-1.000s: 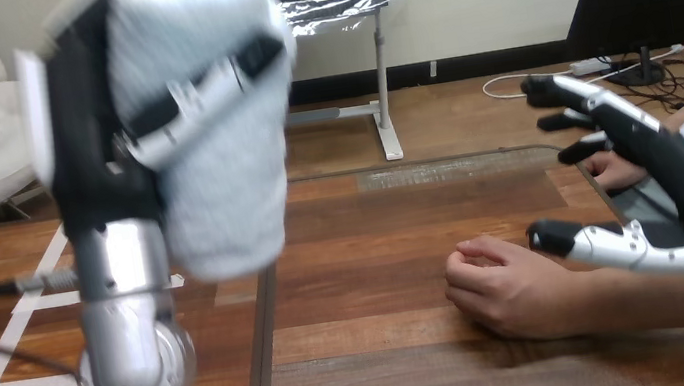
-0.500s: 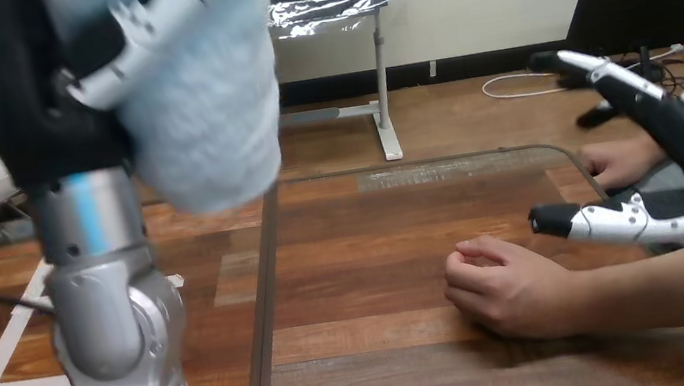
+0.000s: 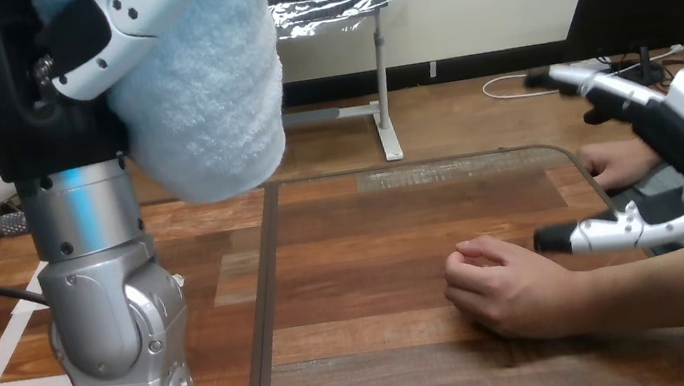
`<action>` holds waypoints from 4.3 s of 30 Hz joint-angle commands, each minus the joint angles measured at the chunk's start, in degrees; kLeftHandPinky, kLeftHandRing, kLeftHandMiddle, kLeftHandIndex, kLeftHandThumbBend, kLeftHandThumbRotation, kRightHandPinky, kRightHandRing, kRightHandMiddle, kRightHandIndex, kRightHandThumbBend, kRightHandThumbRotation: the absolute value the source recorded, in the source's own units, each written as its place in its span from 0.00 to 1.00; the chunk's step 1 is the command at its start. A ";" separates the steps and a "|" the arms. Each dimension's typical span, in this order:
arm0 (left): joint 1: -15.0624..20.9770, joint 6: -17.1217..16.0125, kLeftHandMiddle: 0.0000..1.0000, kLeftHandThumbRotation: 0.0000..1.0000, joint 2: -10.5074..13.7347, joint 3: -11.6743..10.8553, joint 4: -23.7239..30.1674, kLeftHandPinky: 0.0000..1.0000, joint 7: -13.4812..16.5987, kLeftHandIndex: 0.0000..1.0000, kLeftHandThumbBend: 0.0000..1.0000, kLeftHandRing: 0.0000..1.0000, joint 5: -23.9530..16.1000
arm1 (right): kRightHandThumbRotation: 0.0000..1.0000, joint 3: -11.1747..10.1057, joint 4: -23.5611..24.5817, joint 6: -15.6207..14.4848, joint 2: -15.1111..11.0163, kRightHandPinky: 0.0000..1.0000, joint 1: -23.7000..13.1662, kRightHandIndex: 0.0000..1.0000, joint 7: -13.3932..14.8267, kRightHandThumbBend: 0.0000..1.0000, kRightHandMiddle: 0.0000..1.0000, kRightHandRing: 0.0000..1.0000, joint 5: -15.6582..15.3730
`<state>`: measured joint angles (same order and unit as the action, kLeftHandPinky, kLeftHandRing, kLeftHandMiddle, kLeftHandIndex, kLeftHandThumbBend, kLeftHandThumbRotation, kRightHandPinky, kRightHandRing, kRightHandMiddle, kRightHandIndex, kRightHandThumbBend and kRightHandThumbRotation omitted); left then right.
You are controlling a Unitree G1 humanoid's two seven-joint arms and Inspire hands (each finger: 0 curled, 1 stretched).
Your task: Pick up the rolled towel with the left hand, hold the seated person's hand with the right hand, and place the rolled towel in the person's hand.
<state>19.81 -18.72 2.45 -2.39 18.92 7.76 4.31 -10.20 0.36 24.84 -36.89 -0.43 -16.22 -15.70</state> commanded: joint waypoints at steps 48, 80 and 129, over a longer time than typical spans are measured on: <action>-2.18 0.33 0.30 0.00 -3.06 -1.32 -1.60 0.16 -2.70 0.37 0.45 0.21 1.12 | 0.32 8.86 -16.96 3.29 -5.57 0.82 -7.27 0.84 -2.03 1.00 0.85 0.84 -8.28; -3.33 0.17 0.30 0.00 -3.60 -1.73 -1.74 0.16 -2.33 0.37 0.48 0.22 -0.03 | 0.34 11.26 -24.75 1.08 -7.78 0.84 -11.36 0.84 0.06 1.00 0.85 0.85 -14.17; -4.53 1.43 0.30 0.00 -3.52 -2.38 -0.54 0.17 -2.74 0.38 0.48 0.22 0.94 | 0.33 17.40 -28.83 -7.61 -8.93 0.64 -15.66 0.85 -4.53 1.00 0.85 0.83 -18.64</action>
<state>13.60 -17.30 -0.95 -4.58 17.51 5.17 5.00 6.87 -28.06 19.01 -43.69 -14.14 -20.14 -34.71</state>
